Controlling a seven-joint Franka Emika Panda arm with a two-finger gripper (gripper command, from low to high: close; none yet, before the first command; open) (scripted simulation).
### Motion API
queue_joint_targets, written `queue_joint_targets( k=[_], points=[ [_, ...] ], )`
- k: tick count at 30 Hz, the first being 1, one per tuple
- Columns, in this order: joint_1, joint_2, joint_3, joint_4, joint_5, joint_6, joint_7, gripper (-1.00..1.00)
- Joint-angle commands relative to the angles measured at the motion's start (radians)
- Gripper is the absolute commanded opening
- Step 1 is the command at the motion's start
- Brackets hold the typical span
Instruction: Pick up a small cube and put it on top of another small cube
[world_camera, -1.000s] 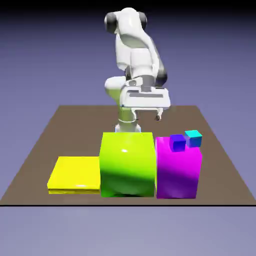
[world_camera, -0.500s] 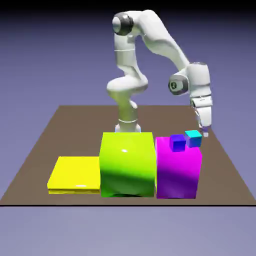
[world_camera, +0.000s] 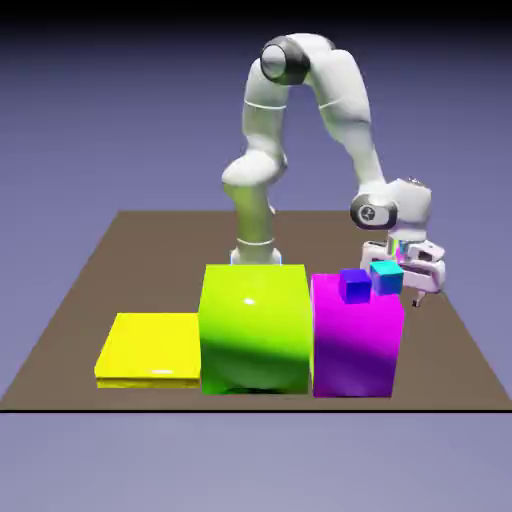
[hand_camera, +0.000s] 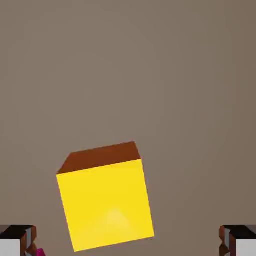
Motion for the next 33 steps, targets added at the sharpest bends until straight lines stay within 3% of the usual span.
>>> queue_joint_targets(
  k=[1, 9, 10, 18, 29, 33],
  points=[
    [0.002, -0.004, -0.011, -0.002, -0.005, 0.002, -0.008, 0.00],
    [-0.006, 0.230, -0.027, 0.050, -0.024, 0.186, 0.026, 0.00],
    [-0.006, 0.230, -0.027, 0.050, -0.024, 0.186, 0.026, -1.00],
    [0.006, -0.020, -0.031, -0.011, -0.017, -0.001, -0.023, -1.00],
    [0.095, -0.341, -0.430, -0.192, -0.242, -0.060, -0.329, -1.00],
    [0.127, -0.284, -0.454, -0.196, -0.160, -0.004, -0.394, -1.00]
  ],
)
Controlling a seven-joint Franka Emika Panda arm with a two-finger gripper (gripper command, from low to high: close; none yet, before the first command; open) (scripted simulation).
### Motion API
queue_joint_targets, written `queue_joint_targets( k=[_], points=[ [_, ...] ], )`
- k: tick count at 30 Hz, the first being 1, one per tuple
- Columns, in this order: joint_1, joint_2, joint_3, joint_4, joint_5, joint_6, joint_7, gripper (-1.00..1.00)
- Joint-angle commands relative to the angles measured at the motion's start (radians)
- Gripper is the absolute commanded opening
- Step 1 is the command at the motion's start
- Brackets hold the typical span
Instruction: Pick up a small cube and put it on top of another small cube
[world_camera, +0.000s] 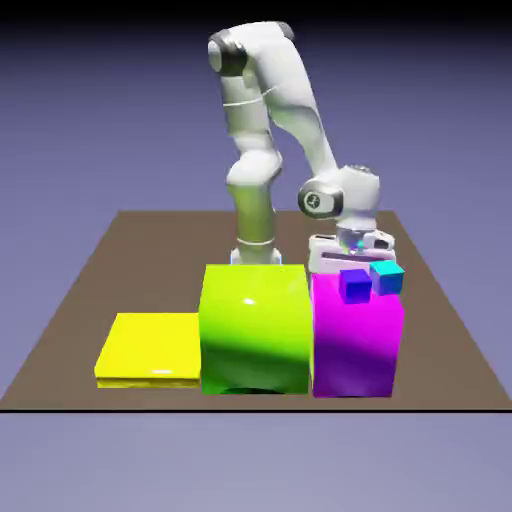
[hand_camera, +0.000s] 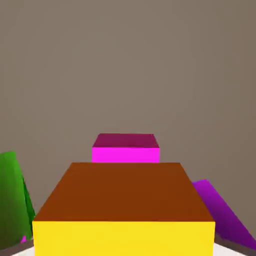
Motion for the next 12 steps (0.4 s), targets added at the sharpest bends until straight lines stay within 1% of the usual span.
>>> queue_joint_targets(
  k=[1, 9, 10, 11, 12],
  points=[
    [0.016, 0.032, -0.008, 0.000, 0.044, 0.030, -0.029, -1.00],
    [0.137, 0.287, -0.070, 0.001, 0.391, 0.259, -0.264, -1.00],
    [0.139, 0.291, -0.071, 0.001, 0.397, 0.263, -0.268, -1.00],
    [0.139, 0.291, -0.071, 0.001, 0.397, 0.263, -0.268, 1.00],
    [0.139, 0.291, -0.071, 0.001, 0.397, 0.263, -0.268, 1.00]
  ],
)
